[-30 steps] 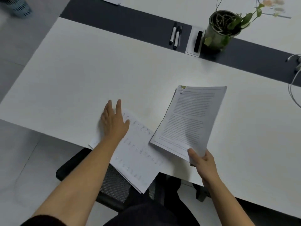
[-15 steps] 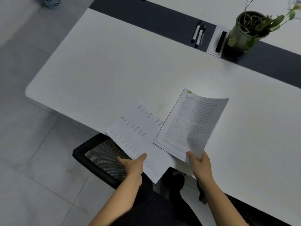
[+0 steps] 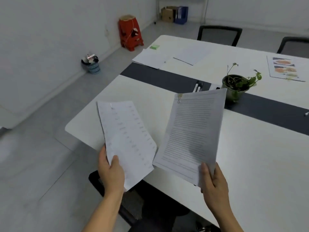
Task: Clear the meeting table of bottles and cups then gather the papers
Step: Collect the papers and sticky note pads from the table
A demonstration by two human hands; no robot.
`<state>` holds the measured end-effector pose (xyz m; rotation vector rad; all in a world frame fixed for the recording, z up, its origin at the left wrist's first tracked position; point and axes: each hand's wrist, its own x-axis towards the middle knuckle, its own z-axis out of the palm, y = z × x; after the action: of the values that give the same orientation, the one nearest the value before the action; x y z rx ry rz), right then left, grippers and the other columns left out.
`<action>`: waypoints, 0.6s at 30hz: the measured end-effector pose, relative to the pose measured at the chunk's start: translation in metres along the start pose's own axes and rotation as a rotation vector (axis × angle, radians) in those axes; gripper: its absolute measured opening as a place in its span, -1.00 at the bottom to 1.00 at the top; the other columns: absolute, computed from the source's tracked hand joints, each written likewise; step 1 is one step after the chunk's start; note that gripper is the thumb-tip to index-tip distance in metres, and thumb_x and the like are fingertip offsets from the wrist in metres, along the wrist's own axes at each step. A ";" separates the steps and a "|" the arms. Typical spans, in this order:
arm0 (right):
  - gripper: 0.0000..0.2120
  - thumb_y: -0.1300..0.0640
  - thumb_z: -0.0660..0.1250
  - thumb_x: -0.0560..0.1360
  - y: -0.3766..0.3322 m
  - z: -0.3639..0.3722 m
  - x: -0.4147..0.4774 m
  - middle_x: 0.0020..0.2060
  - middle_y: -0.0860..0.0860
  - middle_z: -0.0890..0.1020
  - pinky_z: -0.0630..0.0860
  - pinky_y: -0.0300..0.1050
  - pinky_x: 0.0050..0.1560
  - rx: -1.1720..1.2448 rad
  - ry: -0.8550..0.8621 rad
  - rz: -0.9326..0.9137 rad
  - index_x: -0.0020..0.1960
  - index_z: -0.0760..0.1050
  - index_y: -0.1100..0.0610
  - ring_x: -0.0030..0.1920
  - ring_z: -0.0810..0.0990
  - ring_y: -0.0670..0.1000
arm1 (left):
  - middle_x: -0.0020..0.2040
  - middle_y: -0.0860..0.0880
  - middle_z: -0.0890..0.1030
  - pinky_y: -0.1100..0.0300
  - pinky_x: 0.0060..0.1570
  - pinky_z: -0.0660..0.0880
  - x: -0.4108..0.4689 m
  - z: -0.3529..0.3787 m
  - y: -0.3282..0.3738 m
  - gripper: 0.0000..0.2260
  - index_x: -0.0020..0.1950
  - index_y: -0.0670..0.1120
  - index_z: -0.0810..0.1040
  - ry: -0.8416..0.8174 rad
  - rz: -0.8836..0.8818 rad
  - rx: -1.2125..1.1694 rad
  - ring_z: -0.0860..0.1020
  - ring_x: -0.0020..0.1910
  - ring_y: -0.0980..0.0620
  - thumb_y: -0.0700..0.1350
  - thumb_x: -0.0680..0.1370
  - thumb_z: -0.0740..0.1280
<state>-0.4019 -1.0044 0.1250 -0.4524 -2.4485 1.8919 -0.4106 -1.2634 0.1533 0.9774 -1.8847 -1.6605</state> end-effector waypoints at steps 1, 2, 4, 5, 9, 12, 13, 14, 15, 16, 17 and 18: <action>-0.82 -0.19 0.19 0.56 -0.003 -0.002 -0.003 -0.20 -0.22 0.63 0.48 -0.12 -0.26 0.042 0.008 -0.013 0.04 0.49 -0.16 -0.25 0.58 -0.05 | 0.18 0.15 0.61 0.20 0.04 0.56 -0.006 -0.010 0.011 -0.52 0.34 0.12 0.50 0.056 0.052 -0.010 0.60 0.11 0.19 -0.36 0.59 0.16; -0.80 -0.19 0.19 0.55 -0.005 -0.003 -0.005 -0.22 -0.22 0.63 0.45 -0.14 -0.25 0.075 0.002 -0.014 0.02 0.50 -0.12 -0.26 0.57 -0.06 | 0.17 0.17 0.61 0.27 0.01 0.53 -0.012 -0.021 0.019 -0.53 0.33 0.13 0.50 0.114 0.094 -0.010 0.59 0.09 0.24 -0.37 0.58 0.17; -0.85 -0.13 0.25 0.60 -0.006 0.001 -0.010 -0.21 -0.21 0.64 0.45 -0.13 -0.23 0.124 -0.035 -0.005 0.01 0.52 -0.09 -0.27 0.57 -0.15 | 0.18 0.19 0.58 0.33 0.01 0.48 -0.023 -0.047 0.026 -0.52 0.36 0.13 0.47 0.218 0.126 -0.008 0.57 0.09 0.29 -0.35 0.59 0.19; -0.89 -0.07 0.27 0.63 -0.006 0.004 -0.013 -0.19 -0.20 0.65 0.47 -0.11 -0.21 0.138 -0.065 0.005 0.04 0.53 -0.09 -0.25 0.57 -0.18 | 0.19 0.19 0.58 0.32 0.03 0.47 -0.026 -0.062 0.027 -0.52 0.38 0.12 0.46 0.258 0.126 -0.015 0.57 0.10 0.29 -0.35 0.58 0.20; -0.88 -0.07 0.29 0.62 -0.015 0.029 -0.032 -0.17 -0.17 0.66 0.47 -0.07 -0.17 0.152 -0.144 0.011 0.10 0.55 -0.09 -0.23 0.55 -0.17 | 0.13 0.23 0.59 0.38 -0.04 0.48 -0.022 -0.120 0.028 -0.50 0.32 0.14 0.47 0.374 0.106 -0.041 0.57 0.03 0.35 -0.39 0.54 0.20; -0.83 -0.15 0.28 0.58 -0.031 0.059 -0.052 -0.20 -0.20 0.64 0.48 -0.04 -0.19 0.131 -0.158 -0.024 0.08 0.55 -0.11 -0.25 0.54 -0.14 | 0.12 0.23 0.60 0.47 -0.12 0.50 -0.009 -0.160 0.025 -0.48 0.29 0.15 0.47 0.436 0.090 -0.078 0.58 0.01 0.37 -0.40 0.53 0.18; -0.82 -0.18 0.27 0.56 -0.038 0.073 -0.060 -0.16 -0.21 0.65 0.51 -0.02 -0.17 0.123 -0.164 -0.036 0.09 0.54 -0.15 -0.21 0.56 -0.13 | 0.12 0.23 0.60 0.47 -0.11 0.50 -0.003 -0.174 0.023 -0.48 0.28 0.15 0.47 0.452 0.087 -0.092 0.58 0.00 0.37 -0.40 0.52 0.18; -0.81 -0.20 0.27 0.54 -0.044 0.089 -0.068 -0.12 -0.22 0.66 0.54 -0.01 -0.14 0.114 -0.170 -0.047 0.09 0.54 -0.19 -0.17 0.58 -0.12 | 0.11 0.24 0.60 0.44 -0.10 0.50 0.005 -0.190 0.019 -0.49 0.28 0.15 0.47 0.464 0.080 -0.100 0.58 0.00 0.37 -0.40 0.53 0.18; -0.80 -0.22 0.28 0.53 -0.050 0.107 -0.076 -0.08 -0.23 0.67 0.55 0.00 -0.10 0.112 -0.177 -0.061 0.10 0.54 -0.21 -0.13 0.60 -0.11 | 0.09 0.26 0.60 0.41 -0.08 0.48 0.014 -0.208 0.014 -0.49 0.28 0.16 0.48 0.474 0.068 -0.100 0.57 0.00 0.37 -0.39 0.53 0.18; -0.81 -0.23 0.30 0.54 -0.056 0.126 -0.085 -0.05 -0.25 0.68 0.56 -0.02 -0.06 0.115 -0.186 -0.072 0.11 0.55 -0.21 -0.07 0.62 -0.12 | 0.08 0.28 0.60 0.36 -0.06 0.48 0.023 -0.226 0.009 -0.50 0.28 0.17 0.48 0.488 0.054 -0.097 0.57 0.00 0.36 -0.37 0.53 0.19; -0.81 -0.20 0.31 0.55 -0.061 0.147 -0.094 -0.02 -0.27 0.68 0.54 -0.07 -0.01 0.122 -0.202 -0.083 0.12 0.55 -0.19 -0.02 0.64 -0.16 | 0.07 0.28 0.60 0.31 -0.03 0.47 0.034 -0.247 0.003 -0.50 0.28 0.17 0.49 0.502 0.043 -0.100 0.58 0.01 0.34 -0.36 0.53 0.19; -0.80 -0.15 0.29 0.54 -0.065 0.171 -0.103 0.00 -0.29 0.67 0.52 -0.13 0.01 0.117 -0.219 -0.091 0.13 0.55 -0.18 0.02 0.63 -0.21 | 0.07 0.27 0.60 0.26 -0.01 0.48 0.047 -0.270 -0.003 -0.51 0.26 0.18 0.50 0.518 0.032 -0.105 0.58 0.03 0.30 -0.36 0.52 0.20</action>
<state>-0.3493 -1.2047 0.1583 -0.1337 -2.4161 2.1343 -0.2447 -1.4772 0.1933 1.1878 -1.4463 -1.3092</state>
